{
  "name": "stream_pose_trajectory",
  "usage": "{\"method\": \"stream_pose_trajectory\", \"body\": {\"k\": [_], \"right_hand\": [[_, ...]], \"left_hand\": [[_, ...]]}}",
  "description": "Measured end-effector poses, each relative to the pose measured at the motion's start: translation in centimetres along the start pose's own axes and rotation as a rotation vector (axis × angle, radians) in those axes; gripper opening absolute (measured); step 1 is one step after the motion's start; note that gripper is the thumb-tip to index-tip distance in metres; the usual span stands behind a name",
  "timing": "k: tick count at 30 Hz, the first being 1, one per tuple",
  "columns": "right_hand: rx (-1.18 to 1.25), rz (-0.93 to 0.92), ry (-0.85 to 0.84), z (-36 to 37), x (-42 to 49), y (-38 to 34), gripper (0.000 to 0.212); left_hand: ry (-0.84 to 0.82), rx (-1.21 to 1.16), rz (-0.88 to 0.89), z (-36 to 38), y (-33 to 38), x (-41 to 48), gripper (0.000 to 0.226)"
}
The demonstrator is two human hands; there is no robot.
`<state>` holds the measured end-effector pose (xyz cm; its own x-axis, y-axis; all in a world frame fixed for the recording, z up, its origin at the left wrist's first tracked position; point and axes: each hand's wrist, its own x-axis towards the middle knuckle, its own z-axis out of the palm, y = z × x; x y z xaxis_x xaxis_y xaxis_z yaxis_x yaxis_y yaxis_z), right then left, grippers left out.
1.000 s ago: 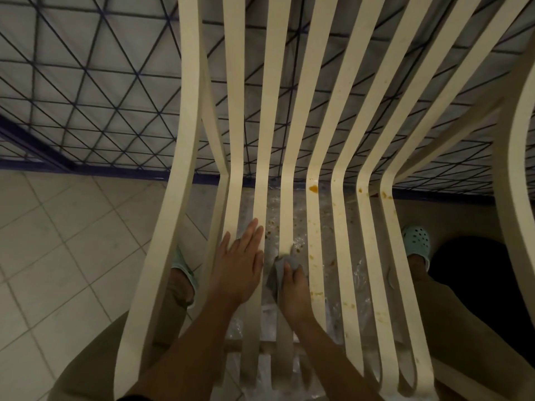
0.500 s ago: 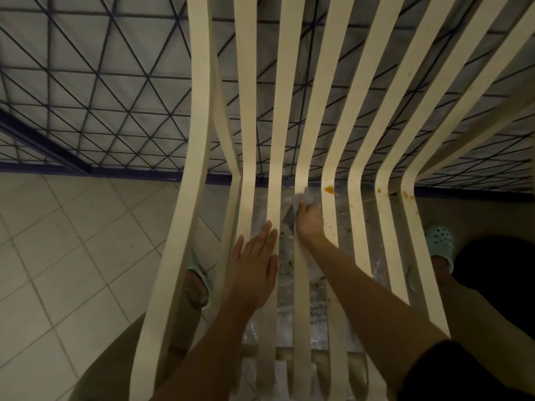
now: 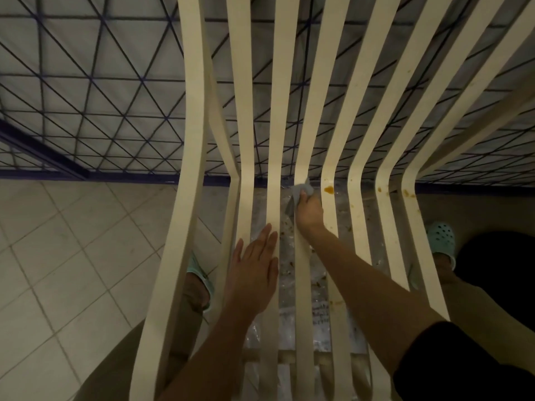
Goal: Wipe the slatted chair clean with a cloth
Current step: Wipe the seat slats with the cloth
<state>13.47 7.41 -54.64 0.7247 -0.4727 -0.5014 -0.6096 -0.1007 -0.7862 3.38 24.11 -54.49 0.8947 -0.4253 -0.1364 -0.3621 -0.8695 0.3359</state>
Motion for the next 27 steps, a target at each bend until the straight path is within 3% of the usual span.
{"method": "stream_pose_trajectory", "body": {"k": [5,19,23,27], "right_hand": [[-0.025,-0.068,0.009,-0.3,-3.6,1.9,0.023],[-0.014,-0.041,-0.023,-2.0,-15.3,9.2,0.027],[0.008,0.002,-0.093,-3.0,-18.5,10.8,0.018],[0.011,-0.012,-0.101,-3.4,-22.0,12.6,0.026]], "left_hand": [[0.003,-0.003,0.001,-0.1,0.0,0.1,0.054],[-0.003,0.039,-0.005,-0.6,0.6,0.0,0.057],[-0.006,0.073,0.001,-0.5,0.7,-0.1,0.059],[-0.018,0.101,-0.049,-0.3,1.5,-1.3,0.061]]}}
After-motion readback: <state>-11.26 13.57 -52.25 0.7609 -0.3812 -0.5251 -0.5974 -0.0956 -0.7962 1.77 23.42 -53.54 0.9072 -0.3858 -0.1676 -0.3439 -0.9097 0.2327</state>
